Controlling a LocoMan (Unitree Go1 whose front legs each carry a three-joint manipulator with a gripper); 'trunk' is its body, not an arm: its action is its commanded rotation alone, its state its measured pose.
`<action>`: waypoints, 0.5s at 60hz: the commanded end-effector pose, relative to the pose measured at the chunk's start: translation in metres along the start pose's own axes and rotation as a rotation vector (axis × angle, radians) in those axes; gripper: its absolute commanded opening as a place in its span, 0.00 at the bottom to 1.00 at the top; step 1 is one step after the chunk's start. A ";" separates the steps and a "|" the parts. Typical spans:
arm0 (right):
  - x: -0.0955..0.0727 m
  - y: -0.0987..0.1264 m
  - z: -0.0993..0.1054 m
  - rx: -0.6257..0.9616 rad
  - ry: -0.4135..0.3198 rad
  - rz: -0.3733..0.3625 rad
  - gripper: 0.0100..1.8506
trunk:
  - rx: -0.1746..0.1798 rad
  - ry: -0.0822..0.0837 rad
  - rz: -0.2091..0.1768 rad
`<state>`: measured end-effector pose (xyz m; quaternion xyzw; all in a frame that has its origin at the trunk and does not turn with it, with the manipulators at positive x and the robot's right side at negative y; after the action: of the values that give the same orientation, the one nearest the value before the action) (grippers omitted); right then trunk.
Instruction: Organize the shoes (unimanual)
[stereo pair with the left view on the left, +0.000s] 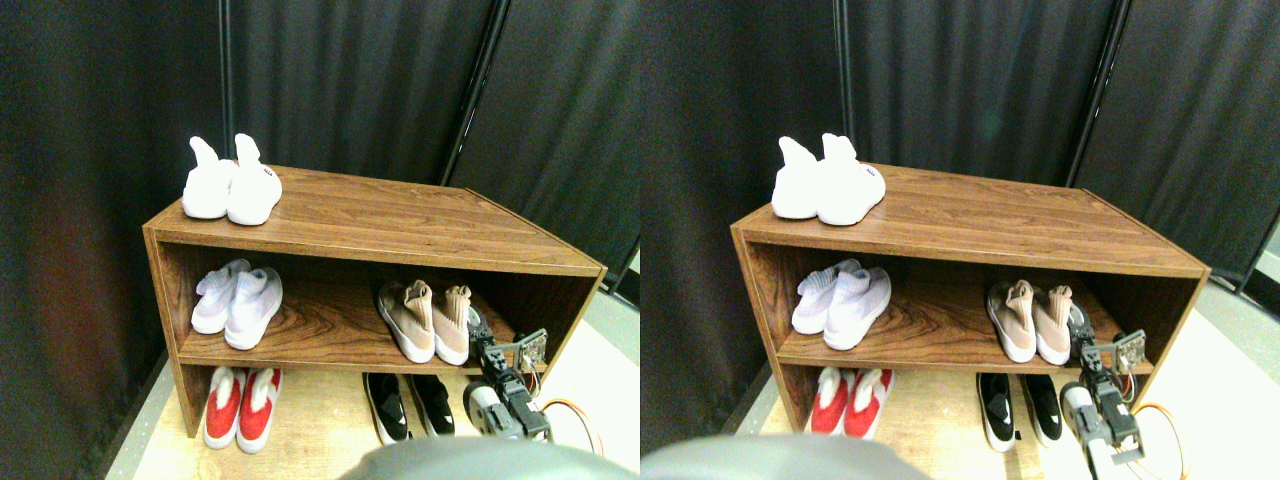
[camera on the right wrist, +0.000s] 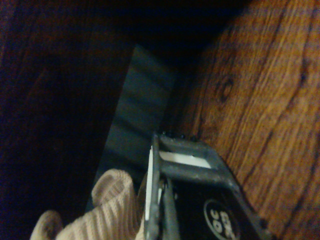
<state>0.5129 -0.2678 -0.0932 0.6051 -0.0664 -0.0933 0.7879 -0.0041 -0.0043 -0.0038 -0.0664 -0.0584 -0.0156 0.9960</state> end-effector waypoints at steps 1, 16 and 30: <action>0.001 0.003 -0.006 0.016 0.009 0.005 0.03 | -0.013 0.021 0.011; 0.004 0.005 -0.007 0.016 0.027 0.017 0.03 | -0.014 0.025 0.011; 0.004 0.008 0.006 0.000 -0.039 0.036 0.03 | -0.008 0.023 -0.001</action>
<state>0.5159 -0.2692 -0.0898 0.6020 -0.0766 -0.0968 0.7889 -0.0039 -0.0049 -0.0043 -0.0629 -0.0553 -0.0163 0.9964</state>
